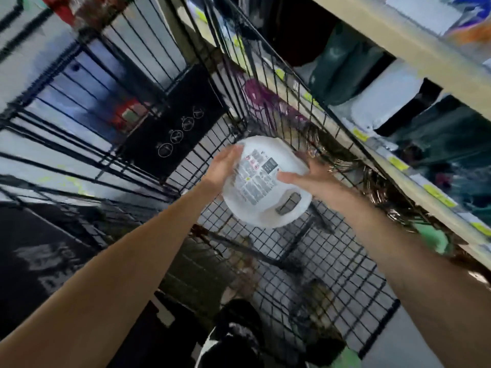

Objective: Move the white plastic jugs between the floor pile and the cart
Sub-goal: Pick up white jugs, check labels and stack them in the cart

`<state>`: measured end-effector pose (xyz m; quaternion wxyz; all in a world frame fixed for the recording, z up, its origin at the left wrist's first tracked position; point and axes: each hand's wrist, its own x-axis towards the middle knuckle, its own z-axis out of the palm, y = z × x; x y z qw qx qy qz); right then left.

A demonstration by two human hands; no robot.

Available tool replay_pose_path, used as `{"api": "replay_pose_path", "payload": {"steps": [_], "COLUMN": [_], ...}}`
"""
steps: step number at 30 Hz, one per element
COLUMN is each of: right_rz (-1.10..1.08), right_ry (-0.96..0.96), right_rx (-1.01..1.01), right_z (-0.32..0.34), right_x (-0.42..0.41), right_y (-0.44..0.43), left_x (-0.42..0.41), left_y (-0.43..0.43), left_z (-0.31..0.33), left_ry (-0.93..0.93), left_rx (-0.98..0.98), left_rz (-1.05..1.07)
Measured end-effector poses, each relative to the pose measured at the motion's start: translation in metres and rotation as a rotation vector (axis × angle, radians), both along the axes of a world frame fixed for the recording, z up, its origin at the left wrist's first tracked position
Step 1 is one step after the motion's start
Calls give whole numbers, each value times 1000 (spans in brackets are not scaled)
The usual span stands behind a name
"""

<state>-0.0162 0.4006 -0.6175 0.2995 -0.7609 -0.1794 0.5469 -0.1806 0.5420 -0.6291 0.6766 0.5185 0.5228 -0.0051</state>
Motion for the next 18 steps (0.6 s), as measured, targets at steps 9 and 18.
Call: {"api": "replay_pose_path", "payload": {"steps": [9, 18], "right_rz": [-176, 23], "right_ry": [-141, -658], "right_rx": [117, 143], "right_z": [-79, -99], "right_x": [-17, -30], "right_y": [28, 71], "left_x": [26, 35], "left_y": [52, 63], "left_z": [-60, -89], "left_ry": [-7, -71], "left_rx": [-12, -38], "left_rz": [-230, -98]}}
